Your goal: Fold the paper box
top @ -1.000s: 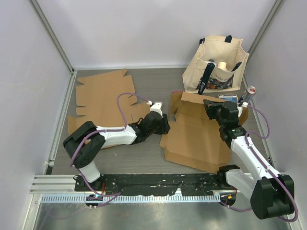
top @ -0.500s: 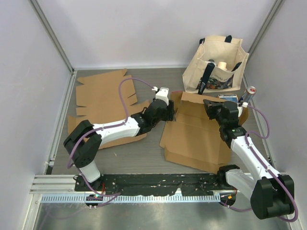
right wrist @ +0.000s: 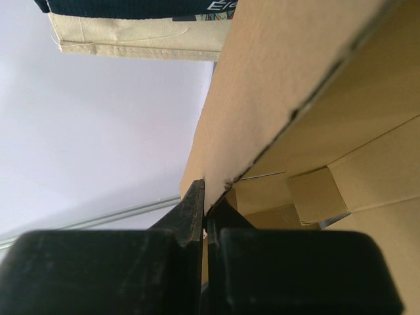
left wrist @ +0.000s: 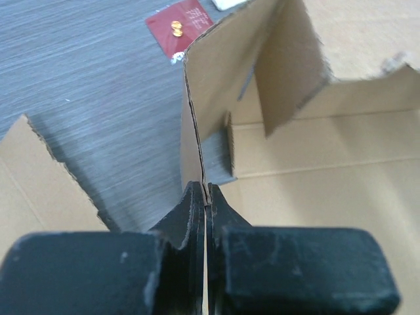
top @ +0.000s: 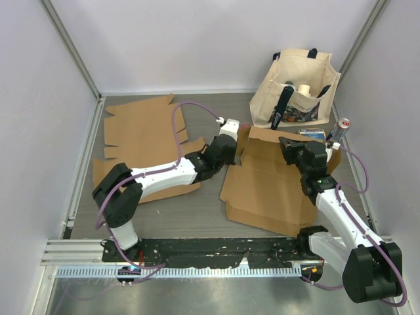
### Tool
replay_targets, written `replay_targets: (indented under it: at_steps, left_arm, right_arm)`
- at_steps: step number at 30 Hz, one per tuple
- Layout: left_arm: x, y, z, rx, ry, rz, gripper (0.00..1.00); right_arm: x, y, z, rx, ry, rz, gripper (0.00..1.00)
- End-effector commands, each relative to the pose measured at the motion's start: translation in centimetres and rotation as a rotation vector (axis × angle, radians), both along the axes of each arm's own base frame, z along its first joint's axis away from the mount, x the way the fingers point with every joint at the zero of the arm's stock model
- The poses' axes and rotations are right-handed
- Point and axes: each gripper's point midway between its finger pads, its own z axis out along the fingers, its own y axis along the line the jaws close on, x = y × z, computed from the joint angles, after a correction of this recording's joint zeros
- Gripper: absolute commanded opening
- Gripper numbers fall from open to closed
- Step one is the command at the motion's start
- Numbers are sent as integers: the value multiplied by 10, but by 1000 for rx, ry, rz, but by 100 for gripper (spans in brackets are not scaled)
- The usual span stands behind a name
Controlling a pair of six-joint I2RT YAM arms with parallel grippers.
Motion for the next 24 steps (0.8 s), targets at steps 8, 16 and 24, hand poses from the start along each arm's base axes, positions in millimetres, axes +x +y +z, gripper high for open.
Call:
replay_targets:
  at_steps: [8,16,24]
  left_arm:
    - [-51,-44,72,-215,39,-254,0]
    - [-33,-28,71,-72,58,-149,0]
    - [-24,-32,87,-159,143,-77,0]
  right_arm:
    - [-17,4,-33,-17,38,21,1]
    - [-15,6,-22,-38,8,37,1]
    - [-16,6,-23,-43,0,37,1]
